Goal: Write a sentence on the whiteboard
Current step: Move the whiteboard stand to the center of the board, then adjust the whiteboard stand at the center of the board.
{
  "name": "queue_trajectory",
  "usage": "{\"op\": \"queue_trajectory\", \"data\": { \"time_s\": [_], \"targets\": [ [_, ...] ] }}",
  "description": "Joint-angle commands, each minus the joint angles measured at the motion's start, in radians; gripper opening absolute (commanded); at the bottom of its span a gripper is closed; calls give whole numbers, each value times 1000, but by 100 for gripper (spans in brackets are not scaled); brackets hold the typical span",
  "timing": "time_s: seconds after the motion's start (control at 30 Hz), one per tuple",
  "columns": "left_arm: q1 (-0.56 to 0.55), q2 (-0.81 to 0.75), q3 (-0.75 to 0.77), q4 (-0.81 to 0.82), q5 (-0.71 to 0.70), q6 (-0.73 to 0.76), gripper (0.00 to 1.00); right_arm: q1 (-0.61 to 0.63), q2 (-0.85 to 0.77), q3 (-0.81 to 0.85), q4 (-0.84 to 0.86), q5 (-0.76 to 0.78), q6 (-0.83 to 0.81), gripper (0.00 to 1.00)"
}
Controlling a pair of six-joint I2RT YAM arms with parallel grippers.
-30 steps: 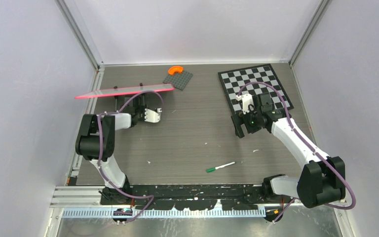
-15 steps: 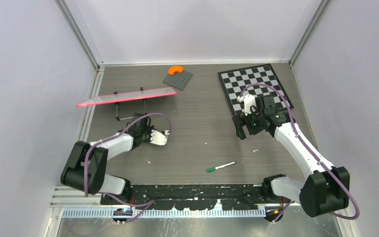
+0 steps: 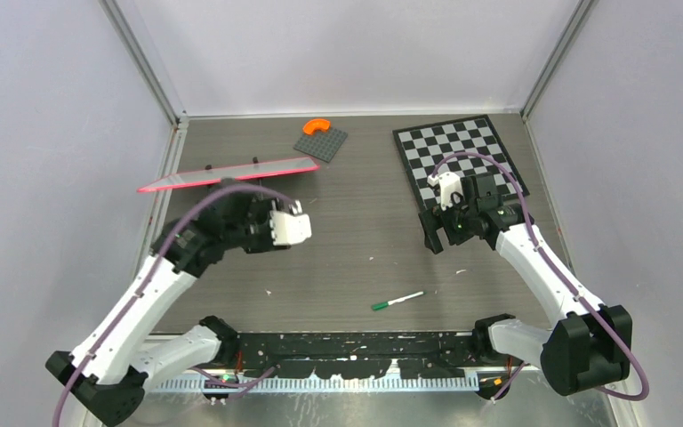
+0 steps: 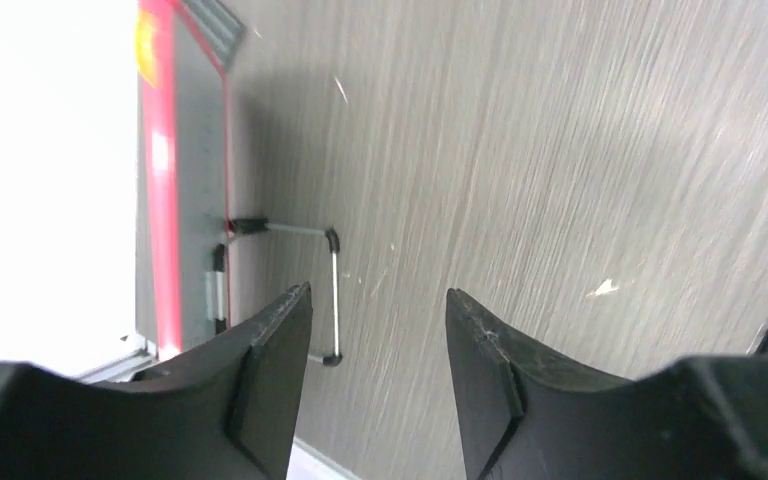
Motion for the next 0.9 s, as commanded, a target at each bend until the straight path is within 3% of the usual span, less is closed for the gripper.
{"op": "queue_trajectory", "data": {
  "time_s": [0.0,0.07,0.2,0.3,0.37,0.57,0.87],
  "targets": [
    [-5,122,403,-304,234,-377,54,1,5,14,-3,-43,-14,97],
    [-5,218,602,-306,197,-527,56,2,9,15,-5,-50,-12,97],
    [45,507,1002,-385,-45,-697,65,1,9,26,-3,-52,6,97],
    [217,755,1287,-509,38,-815,67,1,2,28,-3,-47,14,97],
    [321,878,1393,-528,73,-874,69,0,-7,26,-3,-43,16,97],
    [487,1073,1414,-341,60,-909,77,0,-26,12,1,-31,13,97],
    [570,1303,1376,-223,-75,-925,78,0,-12,11,1,-23,6,97]
  ]
}}
